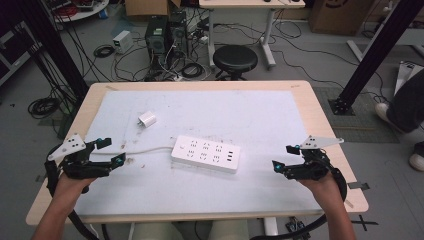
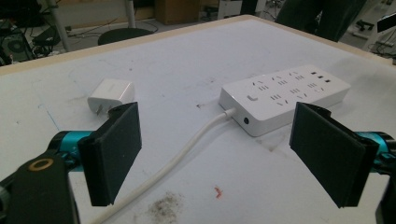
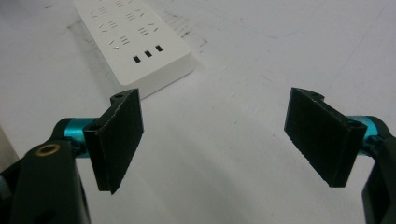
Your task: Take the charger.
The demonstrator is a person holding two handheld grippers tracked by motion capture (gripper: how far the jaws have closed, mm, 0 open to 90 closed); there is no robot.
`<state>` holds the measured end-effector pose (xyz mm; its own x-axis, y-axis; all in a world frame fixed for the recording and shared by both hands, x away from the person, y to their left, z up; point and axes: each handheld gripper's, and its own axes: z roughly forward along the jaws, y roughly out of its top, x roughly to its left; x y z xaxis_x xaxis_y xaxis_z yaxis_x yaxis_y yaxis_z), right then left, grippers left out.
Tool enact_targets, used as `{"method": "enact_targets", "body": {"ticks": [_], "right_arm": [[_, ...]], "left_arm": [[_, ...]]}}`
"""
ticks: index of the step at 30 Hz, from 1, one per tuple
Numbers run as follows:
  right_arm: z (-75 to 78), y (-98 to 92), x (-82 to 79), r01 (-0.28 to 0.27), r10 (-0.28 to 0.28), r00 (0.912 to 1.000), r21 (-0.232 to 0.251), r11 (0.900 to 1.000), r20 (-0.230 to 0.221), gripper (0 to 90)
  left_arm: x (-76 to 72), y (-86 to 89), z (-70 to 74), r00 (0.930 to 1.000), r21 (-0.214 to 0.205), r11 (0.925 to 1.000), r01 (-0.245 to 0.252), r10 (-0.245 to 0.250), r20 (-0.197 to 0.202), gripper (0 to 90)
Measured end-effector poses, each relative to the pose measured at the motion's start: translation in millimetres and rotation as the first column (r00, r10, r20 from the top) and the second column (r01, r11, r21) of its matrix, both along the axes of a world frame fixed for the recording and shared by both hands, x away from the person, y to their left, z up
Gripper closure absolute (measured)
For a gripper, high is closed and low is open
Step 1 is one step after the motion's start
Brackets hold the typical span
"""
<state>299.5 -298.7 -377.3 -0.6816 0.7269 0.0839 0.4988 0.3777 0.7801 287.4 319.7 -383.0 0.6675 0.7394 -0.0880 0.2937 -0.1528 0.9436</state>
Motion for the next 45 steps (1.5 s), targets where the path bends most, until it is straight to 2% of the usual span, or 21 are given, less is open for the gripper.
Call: {"method": "enact_targets", "body": {"ticks": [8,13,16,17,18,20,22,23,27,28,29,30,31,32,33,34,35,36,41,42,45], "right_arm": [[-1.6,0.1,-0.1,0.0,0.0,1.0,-0.001,1.0,-0.005,20.0],[0.1,0.9,2.1,0.001,-0.001,1.0,0.001,1.0,-0.002,20.0],[3.0,2.8,4.2,0.0,0.0,1.0,0.001,1.0,-0.002,20.0],[3.0,2.8,4.2,0.0,0.0,1.0,0.001,1.0,-0.002,20.0],[3.8,3.6,5.6,-0.004,0.004,1.0,-0.001,1.0,-0.001,20.0],[3.9,4.2,6.5,-0.003,0.003,1.0,0.0,1.0,-0.002,20.0],[4.5,6.0,8.8,0.002,-0.002,0.9999,-0.001,1.0,-0.01,20.0],[4.6,6.3,10.2,-0.005,0.005,1.0,-0.004,1.0,-0.008,20.0],[6.3,8.4,11.8,0.0,0.0,0.9999,-0.008,1.0,-0.017,20.0],[7.8,9.9,12.1,0.001,-0.001,0.9999,-0.011,0.9999,-0.017,20.0],[7.8,9.9,12.1,0.001,-0.001,0.9999,-0.011,0.9999,-0.017,20.0],[9.3,10.2,12.8,-0.006,0.006,0.9999,-0.017,0.9998,-0.015,20.0],[10.2,10.2,12.8,-0.002,0.002,0.9998,-0.018,0.9998,-0.02,20.0],[10.8,10.0,13.4,0.0,0.0,0.9998,-0.019,0.9998,-0.019,20.0],[10.8,10.0,13.4,0.0,0.0,0.9998,-0.019,0.9998,-0.019,20.0],[12.4,9.5,14.0,0.006,-0.006,0.9998,-0.02,0.9998,-0.021,20.0],[12.4,9.5,14.0,0.006,-0.006,0.9998,-0.02,0.9998,-0.021,20.0],[13.2,9.4,13.9,0.01,-0.011,0.9996,-0.023,0.9997,-0.026,20.0],[14.0,8.9,14.4,0.013,-0.014,0.9996,-0.031,0.9994,-0.023,20.0],[13.8,9.2,14.4,0.02,-0.021,0.9993,-0.032,0.9993,-0.032,20.0],[13.0,9.8,15.0,0.023,-0.024,0.999,-0.032,0.9992,-0.037,20.0]], "left_arm": [[4.8,-3.2,5.2,1.0,0.007,1.0,0.005,-0.005,0.0,16.8],[16.8,-5.6,15.6,0.9999,0.022,0.9997,-0.007,0.007,-0.009,16.9],[32.4,-10.0,29.9,0.9999,0.041,0.9991,0.005,-0.005,-0.016,16.8],[32.4,-10.0,29.9,0.9999,0.041,0.9991,0.005,-0.005,-0.016,16.8],[41.9,-13.1,37.2,0.9997,0.049,0.9986,0.018,-0.018,-0.016,16.8],[47.2,-14.8,40.6,0.9997,0.055,0.9982,0.023,-0.023,-0.013,16.9],[64.5,-18.3,48.0,0.9993,0.067,0.997,0.037,-0.036,-0.008,16.8],[64.5,-18.3,48.0,0.9993,0.067,0.997,0.037,-0.036,-0.008,16.8],[89.4,-20.0,51.6,0.9986,0.079,0.9956,0.051,-0.05,-0.015,16.8],[100.7,-21.2,51.4,0.9979,0.076,0.995,0.064,-0.063,-0.008,16.8],[100.7,-21.2,51.4,0.9979,0.076,0.995,0.064,-0.063,-0.008,16.8],[112.0,-22.7,50.8,0.9968,0.086,0.9931,0.08,-0.078,-0.018,16.8],[112.0,-22.7,50.8,0.9968,0.086,0.9931,0.08,-0.078,-0.018,16.9],[122.9,-24.3,49.4,0.9955,0.1,0.9906,0.093,-0.09,-0.029,16.8],[122.9,-24.3,49.4,0.9955,0.1,0.9906,0.093,-0.09,-0.029,16.9],[132.5,-24.6,45.3,0.9954,0.094,0.9912,0.093,-0.09,-0.033,16.8],[132.5,-24.6,45.3,0.9954,0.094,0.9912,0.093,-0.09,-0.033,16.8],[137.5,-24.7,42.8,0.9944,0.105,0.9898,0.097,-0.092,-0.052,16.8],[157.7,-28.6,29.4,0.9919,0.158,0.982,0.104,-0.09,-0.09,16.8],[165.6,-29.7,25.1,0.9897,0.173,0.9789,0.109,-0.09,-0.111,16.9],[173.6,-29.9,20.2,0.99,0.193,0.9756,0.105,-0.084,-0.114,17.5]]}}
